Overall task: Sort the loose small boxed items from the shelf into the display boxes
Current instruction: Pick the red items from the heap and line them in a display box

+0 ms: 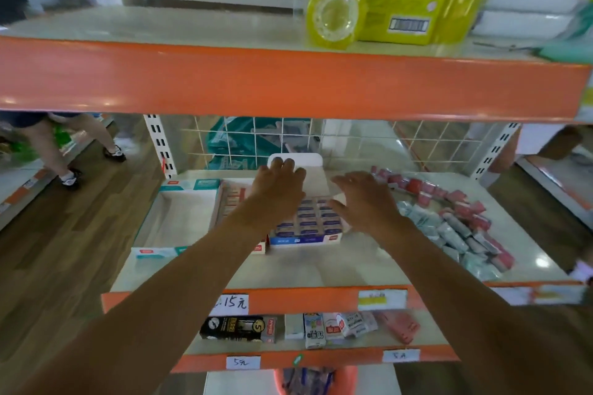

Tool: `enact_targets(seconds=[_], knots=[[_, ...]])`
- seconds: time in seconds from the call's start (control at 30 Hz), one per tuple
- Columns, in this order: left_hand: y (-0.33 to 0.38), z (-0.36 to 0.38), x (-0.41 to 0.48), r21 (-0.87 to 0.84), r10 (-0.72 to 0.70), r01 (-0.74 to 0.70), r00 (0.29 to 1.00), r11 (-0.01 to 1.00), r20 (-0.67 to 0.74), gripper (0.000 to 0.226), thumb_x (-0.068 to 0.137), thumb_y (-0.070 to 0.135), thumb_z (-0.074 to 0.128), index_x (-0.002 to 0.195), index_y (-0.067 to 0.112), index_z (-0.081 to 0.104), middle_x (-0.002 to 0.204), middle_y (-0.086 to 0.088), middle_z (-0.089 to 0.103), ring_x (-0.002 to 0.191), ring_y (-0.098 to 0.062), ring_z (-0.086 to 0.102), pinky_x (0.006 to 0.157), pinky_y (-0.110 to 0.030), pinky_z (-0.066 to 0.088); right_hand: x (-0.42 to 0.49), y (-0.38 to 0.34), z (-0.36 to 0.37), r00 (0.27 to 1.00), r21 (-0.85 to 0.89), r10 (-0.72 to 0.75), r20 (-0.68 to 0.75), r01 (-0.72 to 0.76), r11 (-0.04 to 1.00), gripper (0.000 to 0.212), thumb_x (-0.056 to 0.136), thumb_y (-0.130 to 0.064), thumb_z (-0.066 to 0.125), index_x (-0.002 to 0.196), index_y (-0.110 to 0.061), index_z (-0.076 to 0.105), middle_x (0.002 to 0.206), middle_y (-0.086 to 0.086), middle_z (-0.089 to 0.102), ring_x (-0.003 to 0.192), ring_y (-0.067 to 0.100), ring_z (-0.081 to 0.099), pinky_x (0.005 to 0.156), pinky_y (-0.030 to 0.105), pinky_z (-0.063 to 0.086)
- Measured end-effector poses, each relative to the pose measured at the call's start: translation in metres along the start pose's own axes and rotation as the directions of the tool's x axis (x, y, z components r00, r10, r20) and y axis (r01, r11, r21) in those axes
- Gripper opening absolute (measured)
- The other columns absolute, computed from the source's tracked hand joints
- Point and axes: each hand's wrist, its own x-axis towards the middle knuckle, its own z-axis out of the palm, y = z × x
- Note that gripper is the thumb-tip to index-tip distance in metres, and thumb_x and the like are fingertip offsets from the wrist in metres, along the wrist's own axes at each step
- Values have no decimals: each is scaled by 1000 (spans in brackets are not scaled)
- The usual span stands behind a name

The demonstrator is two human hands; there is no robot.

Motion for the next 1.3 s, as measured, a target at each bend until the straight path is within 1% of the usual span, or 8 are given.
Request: enact_targets(seconds=[0.43,0.53,0.7,0.83,0.97,1.1,1.2,1.3], knots=[[88,2,54,-5,129,-129,991,992,45,35,98,30,45,129,14,46,133,-12,44,124,-30,39,99,-42,36,-17,98,13,992,20,126,13,-126,992,49,93,-53,45,141,-43,36,147,-3,42,134,25,38,109,54,26],[100,5,71,-78,110,-108,993,991,29,33,96,31,47,124,13,50,125,-11,52,119,-29,46,96,-42,40,-10,105,16,994,40,110,22,-111,993,44,96,-50,42,139,-42,40,143,-1,47,129,26,44,106,53,35],[111,24,100,-155,55,-40,994,987,90,27,95,27,52,115,10,55,112,-13,58,108,-29,54,90,-41,50,16,105,26,989,157,98,109,-114,981,38,98,-36,39,135,-44,41,127,5,56,110,26,54,83,42,52],[114,44,118,-103,-2,22,982,994,187,35,94,26,53,124,8,48,122,-16,52,111,-30,50,89,-38,47,28,108,39,971,153,73,229,-110,982,42,100,-23,41,138,-40,42,142,8,40,127,31,40,96,46,45],[114,54,130,-224,-88,144,966,964,242,33,94,31,56,119,10,51,113,-10,55,98,-21,51,73,-27,44,35,113,46,966,182,53,252,-101,978,36,100,-30,42,129,-51,49,141,9,39,130,33,33,102,53,40],[116,58,136,-399,-166,259,953,880,254,21,92,27,60,106,12,57,91,-5,58,80,-16,56,67,-25,53,39,113,44,977,286,90,194,-144,947,30,98,-26,44,122,-37,59,126,9,51,111,28,48,93,44,47],[113,55,135,-520,-193,280,957,807,217,15,89,27,63,97,14,60,88,-2,59,78,-14,56,58,-21,45,38,111,40,981,382,142,129,-181,906,24,94,-23,49,114,-28,63,113,9,57,101,28,54,86,37,49],[105,49,129,-649,-174,266,964,713,204,13,87,20,68,94,10,65,91,-3,61,82,-17,61,66,-27,55,36,106,37,986,426,155,66,-168,889,20,89,-21,58,109,-24,62,99,6,57,94,25,57,79,33,50]])
